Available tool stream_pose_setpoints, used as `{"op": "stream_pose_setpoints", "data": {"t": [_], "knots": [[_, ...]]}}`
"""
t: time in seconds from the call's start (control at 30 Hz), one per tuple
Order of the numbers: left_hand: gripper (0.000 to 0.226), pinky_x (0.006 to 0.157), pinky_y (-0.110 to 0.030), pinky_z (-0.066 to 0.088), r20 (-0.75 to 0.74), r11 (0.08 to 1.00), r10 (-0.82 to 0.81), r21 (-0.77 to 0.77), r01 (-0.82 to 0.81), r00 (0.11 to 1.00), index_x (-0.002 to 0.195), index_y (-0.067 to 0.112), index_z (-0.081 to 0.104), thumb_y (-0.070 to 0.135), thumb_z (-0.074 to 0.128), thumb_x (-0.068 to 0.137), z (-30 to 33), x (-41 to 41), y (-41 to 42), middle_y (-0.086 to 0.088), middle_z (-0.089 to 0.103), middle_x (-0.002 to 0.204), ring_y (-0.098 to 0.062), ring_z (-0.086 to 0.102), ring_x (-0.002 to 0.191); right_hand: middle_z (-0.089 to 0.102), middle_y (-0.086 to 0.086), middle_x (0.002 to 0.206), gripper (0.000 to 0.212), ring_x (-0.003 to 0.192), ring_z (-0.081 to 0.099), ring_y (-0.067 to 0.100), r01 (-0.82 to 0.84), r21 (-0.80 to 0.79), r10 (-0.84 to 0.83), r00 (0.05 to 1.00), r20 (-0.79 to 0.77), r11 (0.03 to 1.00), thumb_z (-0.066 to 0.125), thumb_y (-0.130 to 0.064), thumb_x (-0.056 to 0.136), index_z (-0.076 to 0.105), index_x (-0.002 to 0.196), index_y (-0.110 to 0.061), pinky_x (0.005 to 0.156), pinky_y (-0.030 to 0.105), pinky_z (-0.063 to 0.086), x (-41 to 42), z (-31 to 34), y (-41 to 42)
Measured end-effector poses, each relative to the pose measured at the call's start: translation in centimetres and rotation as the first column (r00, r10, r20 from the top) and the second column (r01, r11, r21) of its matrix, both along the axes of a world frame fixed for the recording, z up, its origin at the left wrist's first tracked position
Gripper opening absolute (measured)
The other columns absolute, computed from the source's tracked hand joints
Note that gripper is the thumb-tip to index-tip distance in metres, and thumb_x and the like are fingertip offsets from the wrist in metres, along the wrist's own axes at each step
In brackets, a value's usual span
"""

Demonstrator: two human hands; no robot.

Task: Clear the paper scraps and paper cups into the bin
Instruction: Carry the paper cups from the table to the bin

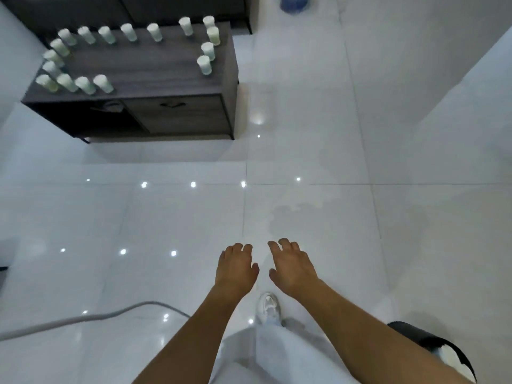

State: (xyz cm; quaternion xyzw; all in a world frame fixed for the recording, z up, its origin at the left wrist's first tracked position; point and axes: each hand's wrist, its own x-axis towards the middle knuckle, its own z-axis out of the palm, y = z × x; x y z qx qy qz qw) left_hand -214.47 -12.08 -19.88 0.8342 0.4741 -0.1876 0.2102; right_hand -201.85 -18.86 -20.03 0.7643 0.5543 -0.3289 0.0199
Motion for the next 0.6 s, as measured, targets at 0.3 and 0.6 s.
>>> {"op": "stream_pose_setpoints", "data": {"t": [0.3, 0.6], "knots": [[0.051, 0.111, -0.031, 0.030, 0.033, 0.985, 0.172, -0.006, -0.172, 0.985, 0.142, 0.016, 0.035, 0.036, 0.045, 0.096, 0.2, 0.6, 14.5, -0.004, 0.042, 0.142, -0.021, 0.038, 0.131, 0.037, 0.007, 0.143, 0.062, 0.126, 0.040, 0.027, -0.103, 0.009, 0.103, 0.995, 0.016, 0.995, 0.054, -0.026, 0.090, 0.027, 0.146, -0.020, 0.099, 0.038, 0.041, 2.3, 0.1, 16.0], [0.051, 0.106, -0.029, 0.034, 0.095, 0.937, 0.350, -0.014, -0.350, 0.932, 0.140, 0.014, 0.038, 0.034, 0.048, 0.095, 1.2, 4.3, 31.2, -0.005, 0.045, 0.139, -0.021, 0.040, 0.129, 0.035, 0.008, 0.141, 0.059, 0.122, 0.041, 0.027, -0.256, 0.030, 0.256, 0.967, 0.008, 0.966, 0.053, -0.027, 0.092, 0.027, 0.144, -0.017, 0.092, 0.037, 0.044, 7.6, 0.8, 35.6]]}}
